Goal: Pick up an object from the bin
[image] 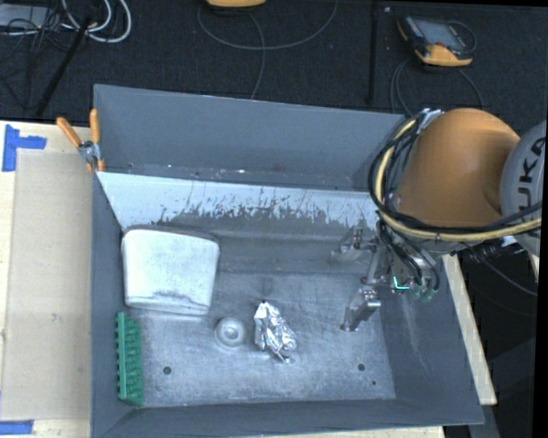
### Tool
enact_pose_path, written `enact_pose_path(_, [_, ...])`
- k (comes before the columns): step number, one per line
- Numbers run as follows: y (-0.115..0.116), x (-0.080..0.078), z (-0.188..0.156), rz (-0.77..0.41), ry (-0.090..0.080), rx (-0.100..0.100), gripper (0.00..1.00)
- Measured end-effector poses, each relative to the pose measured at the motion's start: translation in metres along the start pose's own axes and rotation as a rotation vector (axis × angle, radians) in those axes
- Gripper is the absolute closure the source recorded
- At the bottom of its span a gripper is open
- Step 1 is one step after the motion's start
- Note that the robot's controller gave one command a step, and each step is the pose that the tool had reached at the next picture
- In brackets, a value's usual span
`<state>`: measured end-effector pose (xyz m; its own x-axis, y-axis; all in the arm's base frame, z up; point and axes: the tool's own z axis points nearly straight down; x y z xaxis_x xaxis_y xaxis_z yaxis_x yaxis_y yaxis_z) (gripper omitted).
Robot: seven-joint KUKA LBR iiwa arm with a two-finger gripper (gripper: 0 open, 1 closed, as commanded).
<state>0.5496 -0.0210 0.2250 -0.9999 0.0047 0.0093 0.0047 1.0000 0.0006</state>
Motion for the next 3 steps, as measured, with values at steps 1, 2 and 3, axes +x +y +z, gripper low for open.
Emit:
enact_pose_path(1, [0.064, -0.014, 0.152, -0.078, -0.013, 0.002, 0.00])
enact_pose_path(2, [0.066, -0.015, 0.148, -0.078, -0.014, -0.001, 1.00])
enact_pose_path(3, [0.089, -0.025, 0.015, -0.075, -0.019, -0.001, 1.00])
